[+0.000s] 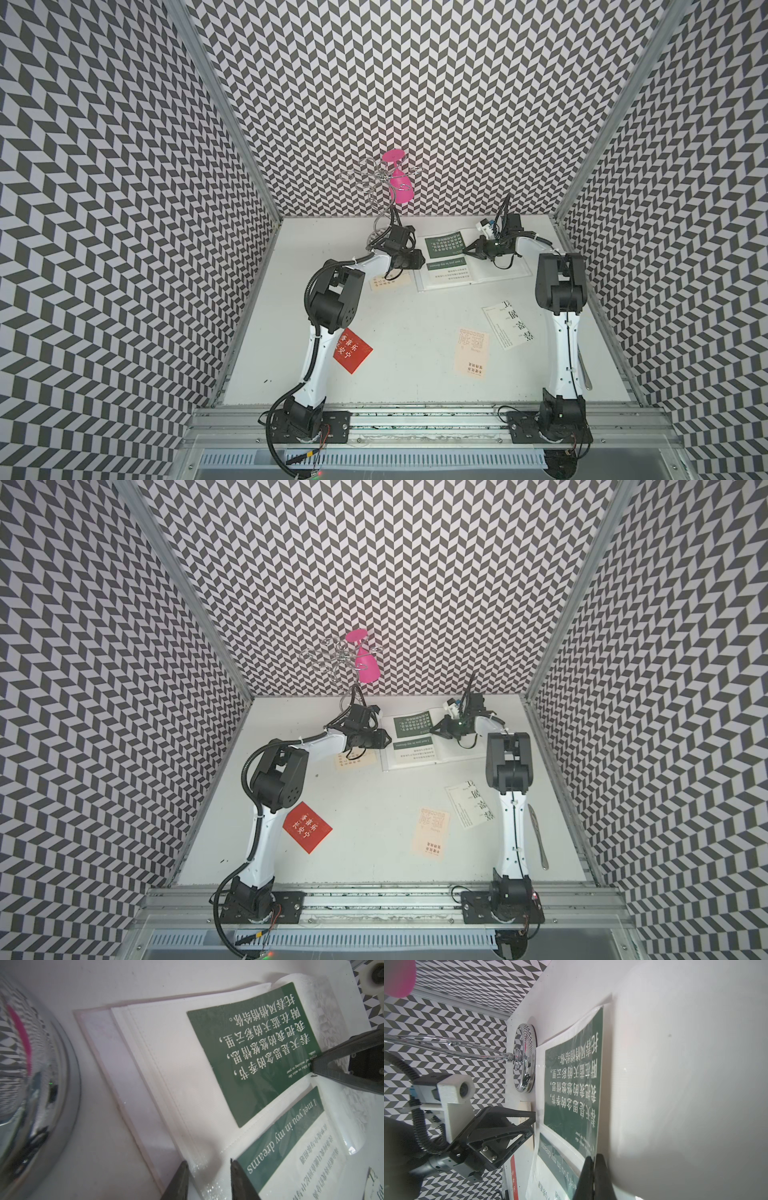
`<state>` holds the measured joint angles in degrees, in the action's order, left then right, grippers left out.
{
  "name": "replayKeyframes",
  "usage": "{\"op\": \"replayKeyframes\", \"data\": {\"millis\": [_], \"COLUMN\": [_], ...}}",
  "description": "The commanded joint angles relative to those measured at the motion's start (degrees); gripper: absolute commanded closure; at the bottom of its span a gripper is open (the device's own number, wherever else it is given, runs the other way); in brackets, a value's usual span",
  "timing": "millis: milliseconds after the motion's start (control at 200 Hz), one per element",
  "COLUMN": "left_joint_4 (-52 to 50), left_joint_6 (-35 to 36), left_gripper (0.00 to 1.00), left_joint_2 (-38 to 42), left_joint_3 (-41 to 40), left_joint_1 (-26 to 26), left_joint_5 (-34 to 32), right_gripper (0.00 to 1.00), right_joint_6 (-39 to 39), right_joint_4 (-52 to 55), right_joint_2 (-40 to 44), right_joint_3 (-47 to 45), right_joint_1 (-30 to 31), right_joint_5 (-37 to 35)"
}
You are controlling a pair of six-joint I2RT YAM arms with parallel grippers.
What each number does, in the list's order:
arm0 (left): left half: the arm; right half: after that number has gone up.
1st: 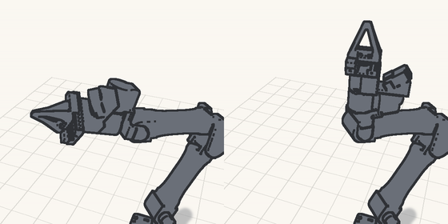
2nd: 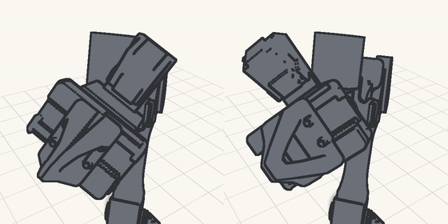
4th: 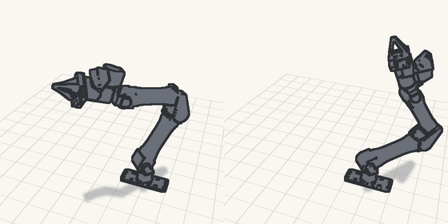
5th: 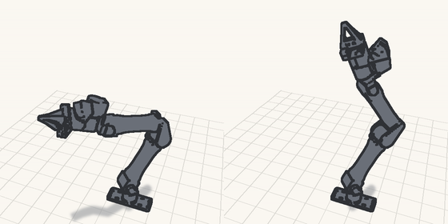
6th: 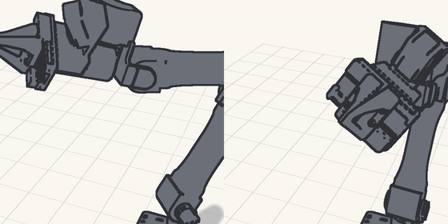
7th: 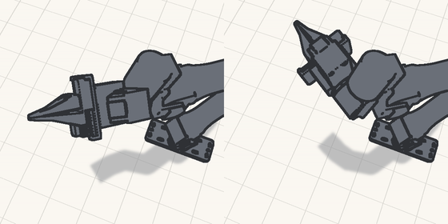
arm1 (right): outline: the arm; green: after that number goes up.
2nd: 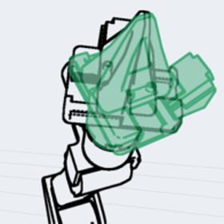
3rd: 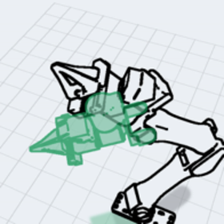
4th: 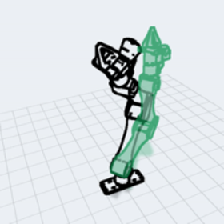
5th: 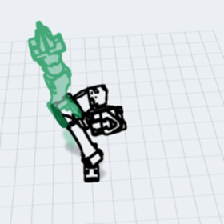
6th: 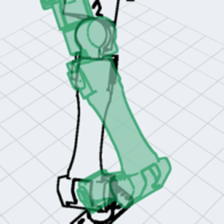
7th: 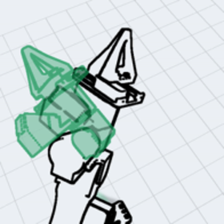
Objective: Place the photos into the photo albums
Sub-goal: Insert the photo into the photo album.
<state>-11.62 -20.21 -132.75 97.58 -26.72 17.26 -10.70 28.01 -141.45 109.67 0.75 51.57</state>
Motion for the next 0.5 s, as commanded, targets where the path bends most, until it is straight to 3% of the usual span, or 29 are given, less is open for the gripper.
{"op": "replayKeyframes", "data": {"millis": [0,210,496], "left_joint_4": [-2.00,-2.02,-1.92], "left_joint_6": [-0.27,-0.10,-0.23], "left_gripper": [0.65,0.65,0.65], "left_joint_2": [-2.01,-1.82,-1.64], "left_joint_3": [-1.08,-1.16,-1.08], "left_joint_1": [-1.41,-1.40,-1.40], "left_joint_5": [0.70,0.70,0.76], "right_gripper": [0.99,0.95,0.74], "right_joint_6": [1.30,1.39,0.20], "right_joint_4": [0.52,1.08,-1.00], "right_joint_2": [-1.37,-1.29,6.14], "right_joint_3": [1.94,2.57,1.78], "right_joint_1": [0.81,1.44,1.42], "right_joint_5": [-0.94,-1.03,-9.57]}}
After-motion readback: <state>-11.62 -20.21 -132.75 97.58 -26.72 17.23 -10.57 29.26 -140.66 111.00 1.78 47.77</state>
